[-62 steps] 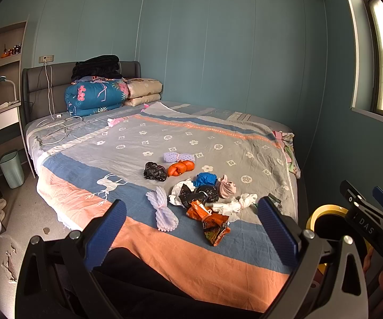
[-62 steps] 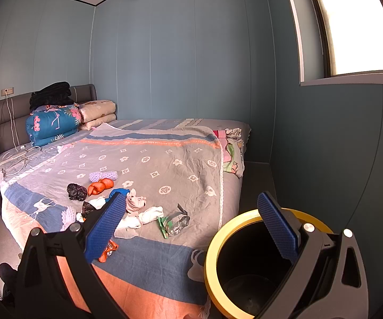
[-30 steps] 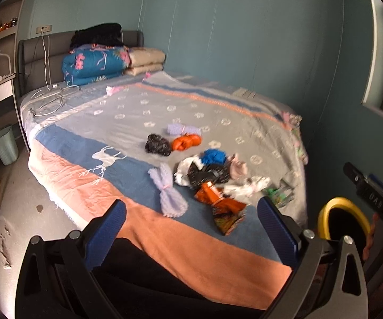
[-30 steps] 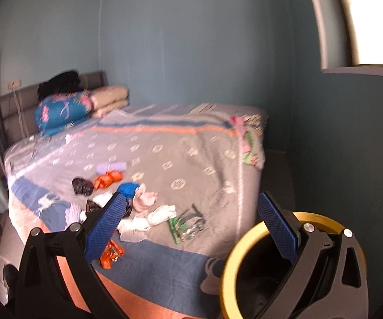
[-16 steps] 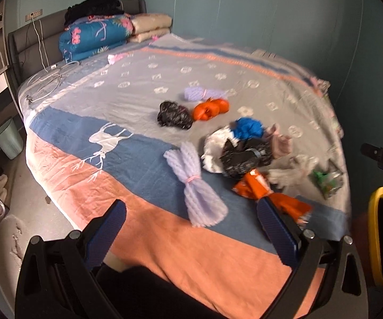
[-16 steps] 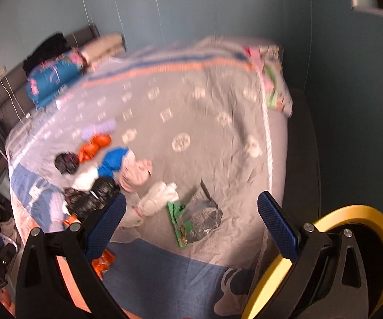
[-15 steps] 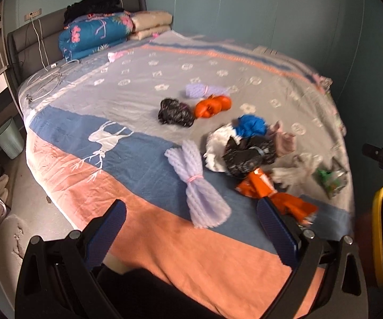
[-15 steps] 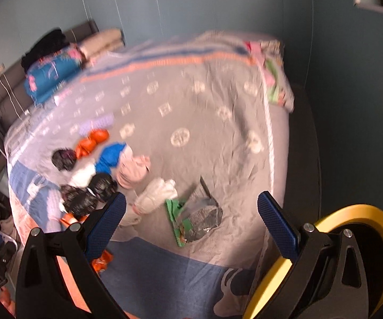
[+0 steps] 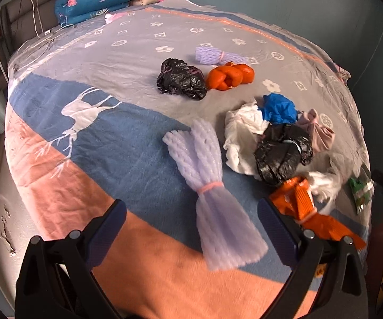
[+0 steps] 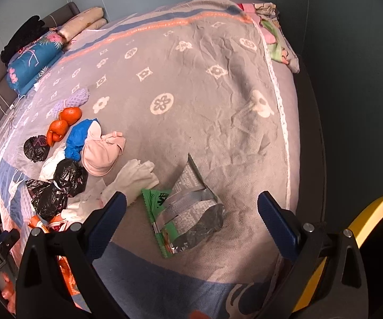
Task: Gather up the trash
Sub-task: 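Grasp the lavender mesh net with the left gripper while the right grasps the silver snack packet, then carry both items over the yellow bin and open both grippers to drop them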
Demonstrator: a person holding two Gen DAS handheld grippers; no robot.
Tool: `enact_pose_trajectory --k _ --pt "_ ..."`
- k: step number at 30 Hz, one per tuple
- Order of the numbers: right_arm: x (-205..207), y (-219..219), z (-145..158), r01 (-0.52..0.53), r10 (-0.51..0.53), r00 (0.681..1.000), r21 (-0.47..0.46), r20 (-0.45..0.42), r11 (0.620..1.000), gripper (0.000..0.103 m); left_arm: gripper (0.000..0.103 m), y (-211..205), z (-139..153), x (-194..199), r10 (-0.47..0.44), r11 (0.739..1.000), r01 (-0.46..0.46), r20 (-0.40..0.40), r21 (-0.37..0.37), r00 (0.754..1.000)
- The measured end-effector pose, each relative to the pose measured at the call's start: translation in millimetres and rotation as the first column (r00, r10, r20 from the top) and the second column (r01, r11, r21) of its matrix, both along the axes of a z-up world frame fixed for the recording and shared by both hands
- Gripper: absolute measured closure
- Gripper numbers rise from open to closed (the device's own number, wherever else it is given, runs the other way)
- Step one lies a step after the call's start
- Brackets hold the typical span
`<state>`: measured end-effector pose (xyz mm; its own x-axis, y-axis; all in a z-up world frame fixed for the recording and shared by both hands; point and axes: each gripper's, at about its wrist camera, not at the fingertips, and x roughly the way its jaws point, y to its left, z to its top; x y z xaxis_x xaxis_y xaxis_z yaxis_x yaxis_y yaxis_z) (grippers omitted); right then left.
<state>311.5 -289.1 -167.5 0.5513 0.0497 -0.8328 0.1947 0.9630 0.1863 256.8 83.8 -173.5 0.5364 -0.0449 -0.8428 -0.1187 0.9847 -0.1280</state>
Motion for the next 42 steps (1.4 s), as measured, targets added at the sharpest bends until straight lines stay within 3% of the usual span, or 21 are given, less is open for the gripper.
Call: enact_pose_trajectory --k 5,7,14,16,19,21,30,42 --pt "5.2 -5.4 -12.0 0.020 -0.017 0.999 0.061 -0.047 0.998 0.008 0.008 -2.5 -6.7 5.8 -0.008 1.000 0.009 0.021 -0.019 1.000" --pt "6.6 -3.1 -14.5 0.009 -0.006 0.998 0.070 -0.055 0.997 0.015 0.011 -6.8 -10.0 7.1 -0.018 1.000 0.018 0.031 0.002 0.999" --pt "11.9 5.0 -23.5 -0.028 0.037 0.996 0.101 -0.083 0.995 0.030 0.037 -7.0 -28.2 11.3 -0.017 0.999 0.017 0.005 -0.039 1.000" --pt "12.2 5.0 -26.1 -0.032 0.042 0.995 0.110 -0.092 0.993 0.046 0.051 -9.4 -30.7 13.5 -0.022 0.999 0.022 0.004 -0.025 1.000" --pt "13.0 6.2 -29.7 -0.049 0.064 0.993 0.144 -0.101 0.988 0.057 0.068 -9.5 -32.0 13.9 -0.028 0.999 0.028 0.009 -0.040 1.000" --pt "12.0 9.4 -27.0 -0.071 0.084 0.993 0.151 -0.083 0.986 0.082 0.071 -9.6 -30.3 12.9 -0.027 0.999 0.027 0.020 -0.047 0.999" --pt "3.8 22.0 -13.4 -0.147 0.150 0.989 0.163 -0.005 0.976 0.082 0.075 10.4 -24.0 3.6 0.023 0.989 -0.015 0.055 -0.147 0.998" --pt "-56.6 36.7 62.8 -0.262 0.243 0.960 0.142 0.140 0.955 0.082 0.075 19.0 23.4 -23.9 0.038 0.982 -0.003 0.187 -0.187 0.982"
